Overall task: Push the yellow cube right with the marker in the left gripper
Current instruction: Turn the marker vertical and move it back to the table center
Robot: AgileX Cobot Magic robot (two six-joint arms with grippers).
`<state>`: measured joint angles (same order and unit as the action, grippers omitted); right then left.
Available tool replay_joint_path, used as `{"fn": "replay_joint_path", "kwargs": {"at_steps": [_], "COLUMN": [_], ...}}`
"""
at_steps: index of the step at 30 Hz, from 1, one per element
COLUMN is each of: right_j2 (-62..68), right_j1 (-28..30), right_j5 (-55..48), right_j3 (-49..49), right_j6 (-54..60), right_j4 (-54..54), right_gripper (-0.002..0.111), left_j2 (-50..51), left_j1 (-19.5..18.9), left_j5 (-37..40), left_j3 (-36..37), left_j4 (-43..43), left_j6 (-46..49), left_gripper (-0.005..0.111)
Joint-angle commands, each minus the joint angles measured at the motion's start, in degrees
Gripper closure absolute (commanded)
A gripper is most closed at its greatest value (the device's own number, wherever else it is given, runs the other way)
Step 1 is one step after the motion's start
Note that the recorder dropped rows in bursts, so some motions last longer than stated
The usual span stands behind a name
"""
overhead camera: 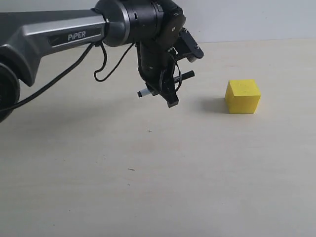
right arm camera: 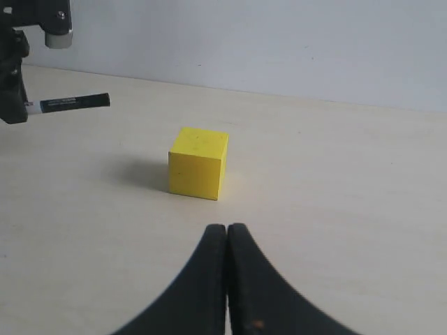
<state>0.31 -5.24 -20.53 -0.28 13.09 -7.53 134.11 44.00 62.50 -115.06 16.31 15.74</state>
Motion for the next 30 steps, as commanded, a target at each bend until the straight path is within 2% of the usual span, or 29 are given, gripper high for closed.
{"fn": "replay_joint_path", "kwargs": {"at_steps": [1,6,13,20,25,30], "right_j2": [-0.3,-0.3,-0.3,-0.3,-0.3,-0.3], "right_j1": [-0.1,-0.1,-0.1,-0.1,-0.1,-0.1], "right_j5": [0.2,0.2,0.2,0.2,0.2,0.2], "right_j3": [0.3,0.3,0.3,0.3,0.3,0.3], "right_j6": [0.4,0.4,0.4,0.4,0.4,0.4], "right_j4": [0.0,0.0,0.0,0.0,0.0,0.0], "right_gripper": [0.108,0.108,0.108,0.108,0.108,0.108], "left_j2": [-3.2,-6.6,-13.4,-19.4,-19.6,-19.5], "left_j1": [-0.1,-0.1,-0.1,-0.1,-0.1,-0.1], "left_j5": [5.0,5.0,-3.2,-14.4,-15.1,-17.9], "left_j3": [1.5,8.7,22.9,31.3,32.6,32.6], "left_j4": [-1.3,-1.8,-5.9,-7.6,-10.0,-10.9], "left_j6": [-3.9,-8.5,-14.0,-31.3,-42.8,-61.0], "left_gripper": [0.107,0.107,0.107,0.107,0.107,0.107]}}
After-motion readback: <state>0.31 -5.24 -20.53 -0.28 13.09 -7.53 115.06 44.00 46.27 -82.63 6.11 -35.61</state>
